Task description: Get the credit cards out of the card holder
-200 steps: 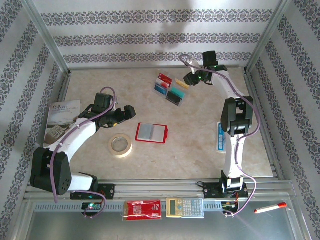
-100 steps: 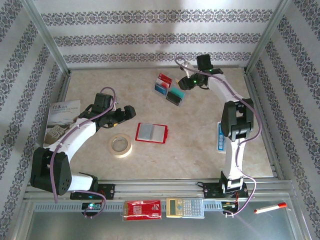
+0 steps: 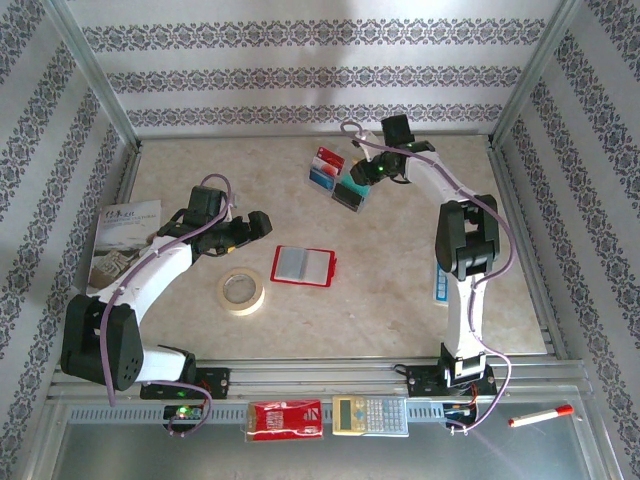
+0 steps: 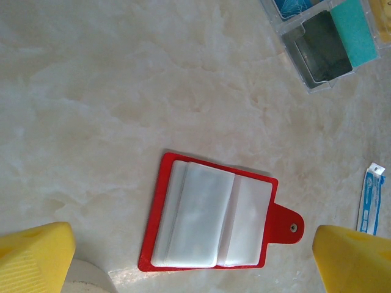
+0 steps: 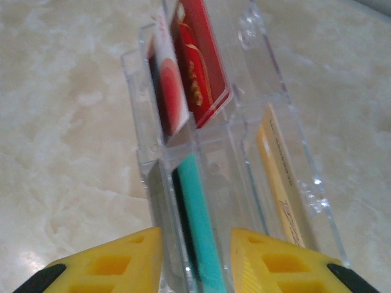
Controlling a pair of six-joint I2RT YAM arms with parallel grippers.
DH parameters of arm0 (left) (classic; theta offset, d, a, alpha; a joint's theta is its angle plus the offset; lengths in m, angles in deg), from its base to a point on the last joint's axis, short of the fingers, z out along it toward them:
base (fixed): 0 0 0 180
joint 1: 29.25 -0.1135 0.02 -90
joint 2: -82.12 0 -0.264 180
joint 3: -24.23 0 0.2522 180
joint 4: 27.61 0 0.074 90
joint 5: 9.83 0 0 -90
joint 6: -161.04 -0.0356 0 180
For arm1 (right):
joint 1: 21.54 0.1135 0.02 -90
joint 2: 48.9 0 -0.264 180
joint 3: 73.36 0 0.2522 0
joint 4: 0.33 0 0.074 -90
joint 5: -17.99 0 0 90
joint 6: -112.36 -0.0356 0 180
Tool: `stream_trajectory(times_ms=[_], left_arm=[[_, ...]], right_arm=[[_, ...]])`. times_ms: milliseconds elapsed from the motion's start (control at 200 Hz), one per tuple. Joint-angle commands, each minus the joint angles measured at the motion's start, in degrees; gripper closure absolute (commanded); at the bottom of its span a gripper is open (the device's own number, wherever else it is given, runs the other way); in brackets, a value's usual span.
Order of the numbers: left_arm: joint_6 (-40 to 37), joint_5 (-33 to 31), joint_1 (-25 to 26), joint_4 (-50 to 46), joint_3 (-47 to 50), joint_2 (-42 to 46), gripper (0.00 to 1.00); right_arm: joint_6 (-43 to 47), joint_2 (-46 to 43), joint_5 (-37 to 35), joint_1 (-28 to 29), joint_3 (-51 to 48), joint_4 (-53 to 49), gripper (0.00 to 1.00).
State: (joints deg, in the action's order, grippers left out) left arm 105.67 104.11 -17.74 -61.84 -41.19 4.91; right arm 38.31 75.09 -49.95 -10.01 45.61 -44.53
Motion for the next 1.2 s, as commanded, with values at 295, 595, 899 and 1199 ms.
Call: stream_trajectory(times_ms=[295,595,899,1199], left_arm=[[-1.4,0.7,-0.8,-0.8,-0.4,0.1,0.0],[-1.6,1.1,-0.7,-1.2,-0.2,1.0,0.0],[-1.6,2.5,-0.6,0.1,1.1,1.6,0.0],[-0.5,-0.3,-0.7,2.5,4.3,4.3,0.0]], right_arm=[[-4.1,-0.4,-6.3,-0.7,2.3,1.5,0.64],[-13.2,-10.6,-1.1,0.5,-6.2,2.0,0.63],[-31.0,-25.3,-9.8,13.3,-25.3,4.1,0.59],[-48.7,-30.1,-20.4,31.4,-37.3,6.7,0.57]])
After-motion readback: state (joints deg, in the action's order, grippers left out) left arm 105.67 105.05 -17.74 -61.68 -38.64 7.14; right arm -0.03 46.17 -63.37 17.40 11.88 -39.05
